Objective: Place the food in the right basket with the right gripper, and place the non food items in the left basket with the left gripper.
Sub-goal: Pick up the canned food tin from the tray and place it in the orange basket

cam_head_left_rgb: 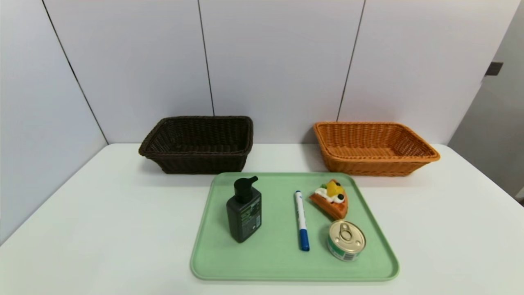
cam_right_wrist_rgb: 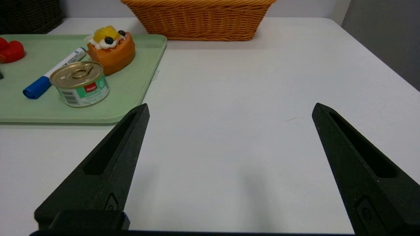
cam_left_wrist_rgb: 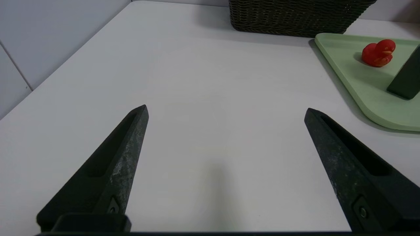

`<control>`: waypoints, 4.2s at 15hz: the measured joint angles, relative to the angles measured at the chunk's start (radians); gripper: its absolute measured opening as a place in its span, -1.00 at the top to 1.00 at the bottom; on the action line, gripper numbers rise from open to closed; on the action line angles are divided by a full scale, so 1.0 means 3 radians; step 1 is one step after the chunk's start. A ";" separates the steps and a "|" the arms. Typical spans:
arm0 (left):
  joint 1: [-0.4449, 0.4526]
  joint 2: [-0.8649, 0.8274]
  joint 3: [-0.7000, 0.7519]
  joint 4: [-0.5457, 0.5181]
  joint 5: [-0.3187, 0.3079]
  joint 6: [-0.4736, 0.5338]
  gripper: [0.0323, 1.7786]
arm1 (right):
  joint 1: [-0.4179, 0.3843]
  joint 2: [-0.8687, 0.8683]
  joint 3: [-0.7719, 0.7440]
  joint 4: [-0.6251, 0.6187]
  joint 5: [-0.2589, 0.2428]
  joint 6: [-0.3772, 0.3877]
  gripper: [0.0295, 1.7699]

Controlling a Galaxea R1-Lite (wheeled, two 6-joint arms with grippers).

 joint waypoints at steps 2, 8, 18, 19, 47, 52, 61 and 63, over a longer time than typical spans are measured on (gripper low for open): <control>0.0000 0.0000 0.0000 -0.0011 0.0000 0.0009 -0.90 | 0.0000 0.0000 0.0000 0.0020 0.0016 -0.0129 -0.93; -0.0004 0.0062 -0.0524 0.0065 -0.0419 -0.0003 -0.90 | 0.0000 0.0036 -0.0256 -0.0082 0.0328 -0.0226 -0.93; -0.0004 0.2453 -0.1831 -0.1206 -0.0565 -0.0066 -0.90 | 0.0425 0.2137 -0.1525 -0.1079 0.0966 0.0173 -0.93; -0.0004 0.2708 -0.2008 -0.1358 -0.0557 -0.0065 -0.90 | 0.0446 0.2392 -0.1621 -0.1309 0.1092 0.0182 -0.93; -0.0016 0.4307 -0.2561 -0.1570 -0.0139 0.0372 -0.90 | 0.1256 0.4553 -0.3145 0.0349 -0.0273 -0.0081 -0.93; -0.0111 0.4450 -0.2344 -0.1606 -0.0121 0.0368 -0.90 | 0.1560 0.4567 -0.3784 0.2082 0.0306 0.0109 -0.93; -0.0182 0.4506 -0.1905 -0.1823 -0.0082 0.0354 -0.90 | 0.1918 0.5149 -0.3874 0.2067 0.0143 0.0300 -0.93; -0.0182 0.4506 -0.1877 -0.1823 -0.0077 0.0346 -0.90 | 0.1920 0.5317 -0.3876 0.2033 0.0089 0.0289 -0.93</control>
